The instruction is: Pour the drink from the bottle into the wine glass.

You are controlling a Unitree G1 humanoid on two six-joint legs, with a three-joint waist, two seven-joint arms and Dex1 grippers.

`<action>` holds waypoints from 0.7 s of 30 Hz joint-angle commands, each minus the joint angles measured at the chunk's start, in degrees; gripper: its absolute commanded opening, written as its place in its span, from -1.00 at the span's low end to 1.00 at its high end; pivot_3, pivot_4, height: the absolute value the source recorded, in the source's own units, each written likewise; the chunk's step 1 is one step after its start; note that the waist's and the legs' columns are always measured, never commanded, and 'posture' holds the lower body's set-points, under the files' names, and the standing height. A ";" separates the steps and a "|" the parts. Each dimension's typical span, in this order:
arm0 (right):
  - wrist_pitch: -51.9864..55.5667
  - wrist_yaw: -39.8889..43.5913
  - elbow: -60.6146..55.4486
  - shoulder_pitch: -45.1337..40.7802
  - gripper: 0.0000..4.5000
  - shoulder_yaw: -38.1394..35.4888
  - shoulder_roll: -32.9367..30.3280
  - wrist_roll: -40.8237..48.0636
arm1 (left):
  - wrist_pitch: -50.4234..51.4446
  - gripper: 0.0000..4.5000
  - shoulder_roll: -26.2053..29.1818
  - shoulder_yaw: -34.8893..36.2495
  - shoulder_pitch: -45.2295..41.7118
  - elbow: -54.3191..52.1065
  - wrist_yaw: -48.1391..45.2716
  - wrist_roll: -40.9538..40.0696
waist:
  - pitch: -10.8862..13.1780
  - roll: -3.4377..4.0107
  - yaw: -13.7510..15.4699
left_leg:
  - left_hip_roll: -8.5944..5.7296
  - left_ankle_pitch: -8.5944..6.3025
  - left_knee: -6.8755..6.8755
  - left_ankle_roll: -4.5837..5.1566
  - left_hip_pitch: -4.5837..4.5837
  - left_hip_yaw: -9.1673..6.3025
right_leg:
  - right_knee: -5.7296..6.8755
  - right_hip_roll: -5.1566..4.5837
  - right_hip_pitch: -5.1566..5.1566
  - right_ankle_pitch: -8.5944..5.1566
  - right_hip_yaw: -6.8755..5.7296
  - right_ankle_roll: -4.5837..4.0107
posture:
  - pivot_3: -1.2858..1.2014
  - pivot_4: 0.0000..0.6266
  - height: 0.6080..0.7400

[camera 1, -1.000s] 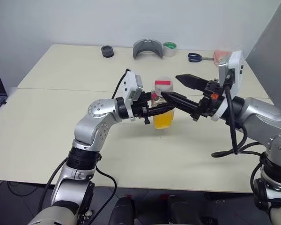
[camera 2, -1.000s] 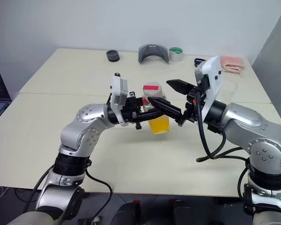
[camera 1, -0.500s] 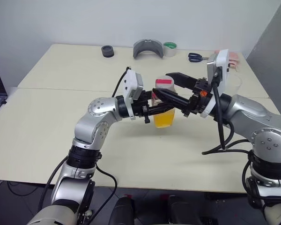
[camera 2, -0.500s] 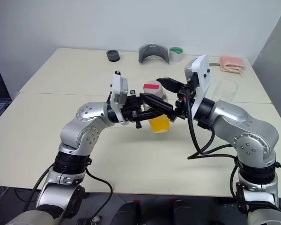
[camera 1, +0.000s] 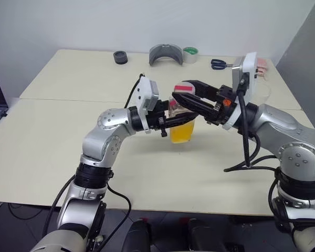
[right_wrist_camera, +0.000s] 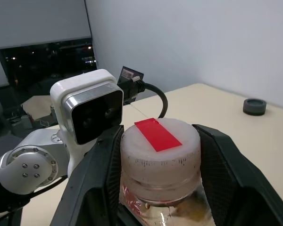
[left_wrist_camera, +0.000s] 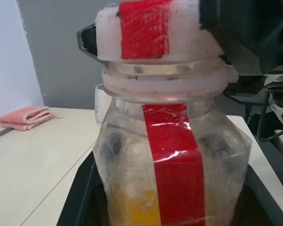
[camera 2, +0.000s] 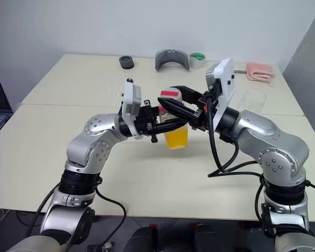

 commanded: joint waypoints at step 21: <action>-2.54 24.91 7.93 -9.77 -0.12 0.00 -7.23 1.48 | 2.01 -0.21 1.55 -1.49 0.99 -5.46 -4.57 -3.25 | 0.00 0.00 0.01 | 0.01 0.00 -0.01 0.01 0.00 0.00 | -0.03 0.00 0.02 0.00 -0.03 0.00 | 0.03 -0.52 1.00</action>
